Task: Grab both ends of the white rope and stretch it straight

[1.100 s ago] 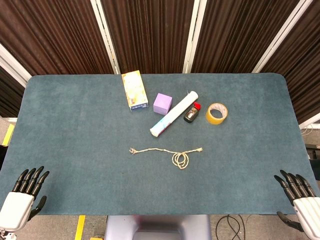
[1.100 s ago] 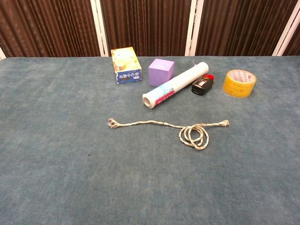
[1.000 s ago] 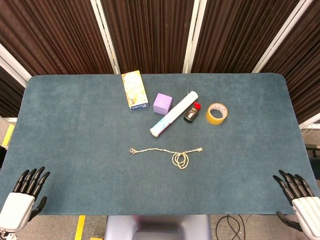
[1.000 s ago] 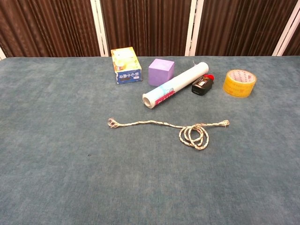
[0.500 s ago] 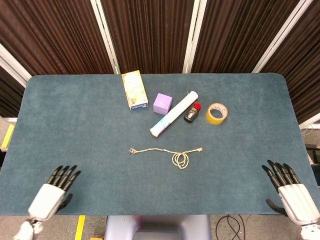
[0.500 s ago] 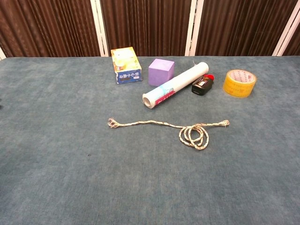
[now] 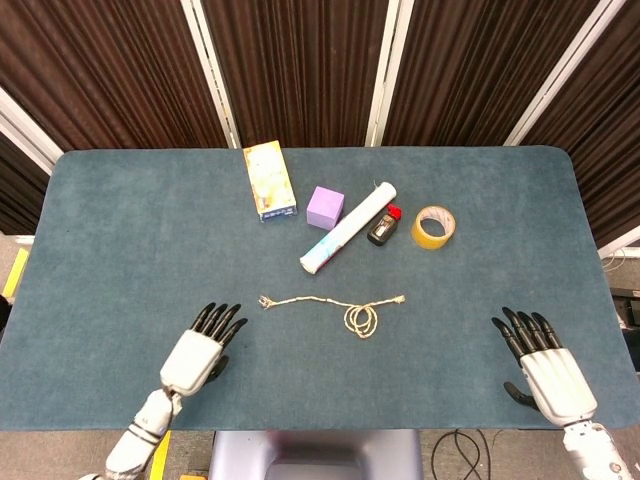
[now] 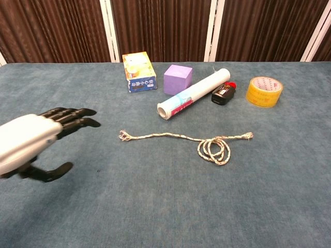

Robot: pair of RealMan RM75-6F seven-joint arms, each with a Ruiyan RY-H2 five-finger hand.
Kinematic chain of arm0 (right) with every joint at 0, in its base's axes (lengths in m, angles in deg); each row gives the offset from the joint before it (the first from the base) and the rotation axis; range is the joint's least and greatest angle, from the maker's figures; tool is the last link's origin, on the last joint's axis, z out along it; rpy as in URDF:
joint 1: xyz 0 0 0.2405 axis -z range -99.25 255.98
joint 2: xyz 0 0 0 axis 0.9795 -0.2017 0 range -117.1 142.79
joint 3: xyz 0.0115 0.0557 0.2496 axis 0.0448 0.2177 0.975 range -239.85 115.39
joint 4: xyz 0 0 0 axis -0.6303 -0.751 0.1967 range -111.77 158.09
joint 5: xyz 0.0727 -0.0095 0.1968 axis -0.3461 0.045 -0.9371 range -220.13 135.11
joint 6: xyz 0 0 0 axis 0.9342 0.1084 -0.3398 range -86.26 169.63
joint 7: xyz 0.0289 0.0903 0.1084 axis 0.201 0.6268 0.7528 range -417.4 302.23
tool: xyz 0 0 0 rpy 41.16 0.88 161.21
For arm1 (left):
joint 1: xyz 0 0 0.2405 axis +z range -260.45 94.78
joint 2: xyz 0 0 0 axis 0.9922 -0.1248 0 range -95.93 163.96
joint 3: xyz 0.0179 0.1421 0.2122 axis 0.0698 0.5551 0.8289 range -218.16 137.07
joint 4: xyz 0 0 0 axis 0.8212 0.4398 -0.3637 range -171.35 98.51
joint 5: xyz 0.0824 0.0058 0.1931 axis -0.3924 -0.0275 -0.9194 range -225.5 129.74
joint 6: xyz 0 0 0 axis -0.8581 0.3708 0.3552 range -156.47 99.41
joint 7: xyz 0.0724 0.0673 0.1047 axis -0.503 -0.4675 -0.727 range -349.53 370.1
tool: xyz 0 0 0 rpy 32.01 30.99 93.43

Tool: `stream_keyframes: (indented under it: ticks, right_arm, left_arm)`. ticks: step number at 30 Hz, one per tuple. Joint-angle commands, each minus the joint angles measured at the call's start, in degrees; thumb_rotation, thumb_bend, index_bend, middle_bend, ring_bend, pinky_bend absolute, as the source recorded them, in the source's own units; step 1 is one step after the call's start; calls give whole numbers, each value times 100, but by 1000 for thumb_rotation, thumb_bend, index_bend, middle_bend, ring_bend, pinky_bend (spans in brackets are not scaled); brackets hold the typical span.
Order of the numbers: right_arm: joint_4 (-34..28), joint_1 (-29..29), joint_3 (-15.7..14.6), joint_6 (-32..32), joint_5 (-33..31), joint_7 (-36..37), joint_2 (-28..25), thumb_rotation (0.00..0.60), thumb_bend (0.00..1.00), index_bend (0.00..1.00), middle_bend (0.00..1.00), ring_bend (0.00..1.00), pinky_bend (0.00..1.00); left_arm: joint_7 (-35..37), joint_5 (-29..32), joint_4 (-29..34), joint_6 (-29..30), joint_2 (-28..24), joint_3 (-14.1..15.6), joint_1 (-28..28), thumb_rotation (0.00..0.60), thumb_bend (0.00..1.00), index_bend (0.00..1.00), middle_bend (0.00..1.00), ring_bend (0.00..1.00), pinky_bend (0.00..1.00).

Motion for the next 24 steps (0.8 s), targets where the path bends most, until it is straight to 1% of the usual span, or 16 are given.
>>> stream_keyframes:
  ticks: [1, 4, 6, 9, 11, 16, 19, 24]
  right_arm:
    - [93, -92, 60, 147, -152, -72, 109, 600, 296, 0, 0, 0, 0]
    - [113, -119, 74, 191, -201, -102, 142, 600, 297, 0, 0, 0, 0]
    - [180, -196, 111, 334, -331, -202, 238, 600, 297, 0, 0, 0, 0]
    - [318, -291, 165, 480, -505, -307, 419, 600, 297, 0, 0, 0, 0]
    - [363, -316, 171, 512, -565, -335, 465, 600, 297, 0, 0, 0, 0]
    - [469, -382, 177, 595, -715, -342, 522, 600, 297, 0, 0, 0, 0]
    - [522, -406, 188, 611, -786, -345, 534, 600, 297, 0, 0, 0, 0]
    - [571, -453, 199, 674, -940, -369, 554, 600, 297, 0, 0, 0, 0]
  left_arm:
    - [-260, 373, -228, -255, 360, -295, -267, 600, 432, 206, 0, 0, 75]
    - [-287, 427, -276, -268, 420, -336, -311, 600, 434, 241, 0, 0, 75]
    - [-367, 594, -434, -353, 576, -495, -453, 600, 435, 274, 0, 0, 75]
    - [-560, 1089, -717, -681, 864, -857, -775, 600, 437, 295, 0, 0, 76]
    - [-690, 1262, -821, -768, 963, -926, -889, 600, 436, 313, 0, 0, 77]
    - [-817, 1704, -1217, -992, 1235, -1111, -1229, 600, 438, 303, 0, 0, 78]
    - [-780, 1815, -1355, -1042, 1295, -1140, -1356, 600, 439, 303, 0, 0, 78]
    - [-638, 1904, -1568, -1069, 1409, -1096, -1534, 600, 437, 307, 0, 0, 79]
